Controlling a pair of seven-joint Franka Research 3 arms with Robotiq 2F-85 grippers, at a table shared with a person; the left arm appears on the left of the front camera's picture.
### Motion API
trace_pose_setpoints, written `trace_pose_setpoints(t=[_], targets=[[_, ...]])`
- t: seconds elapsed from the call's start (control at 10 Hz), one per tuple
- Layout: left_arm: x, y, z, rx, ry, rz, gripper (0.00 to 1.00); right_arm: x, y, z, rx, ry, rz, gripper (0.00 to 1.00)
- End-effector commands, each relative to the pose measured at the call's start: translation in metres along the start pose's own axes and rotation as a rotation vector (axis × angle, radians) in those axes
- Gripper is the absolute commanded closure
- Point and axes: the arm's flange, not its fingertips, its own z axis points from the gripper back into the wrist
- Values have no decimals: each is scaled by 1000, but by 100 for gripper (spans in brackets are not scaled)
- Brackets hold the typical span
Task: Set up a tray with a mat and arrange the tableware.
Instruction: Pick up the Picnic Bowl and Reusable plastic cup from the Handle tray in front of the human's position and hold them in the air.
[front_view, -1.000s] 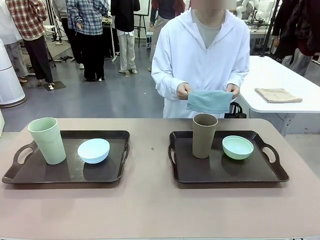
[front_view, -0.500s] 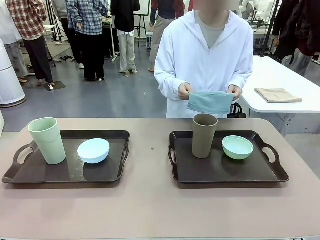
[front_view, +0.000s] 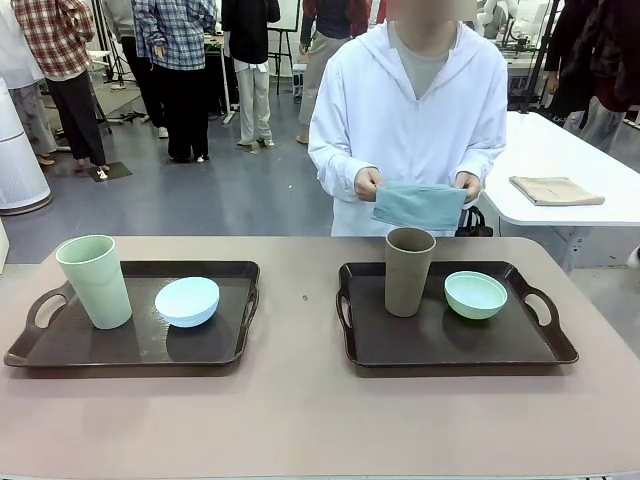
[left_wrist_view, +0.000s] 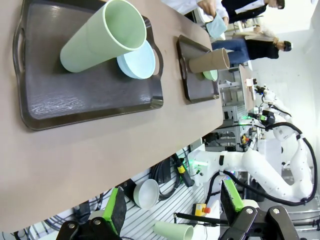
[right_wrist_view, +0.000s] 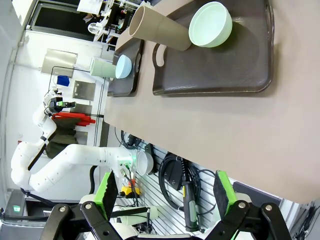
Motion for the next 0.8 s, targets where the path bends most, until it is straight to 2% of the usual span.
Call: trace_pose_setpoints(t=[0.0, 0.7], targets=[[1, -1, 2, -13, -9, -5, 0, 3, 1, 2, 28, -15, 17, 0], [1, -1, 2, -13, -9, -5, 0, 3, 1, 2, 28, -15, 17, 0]])
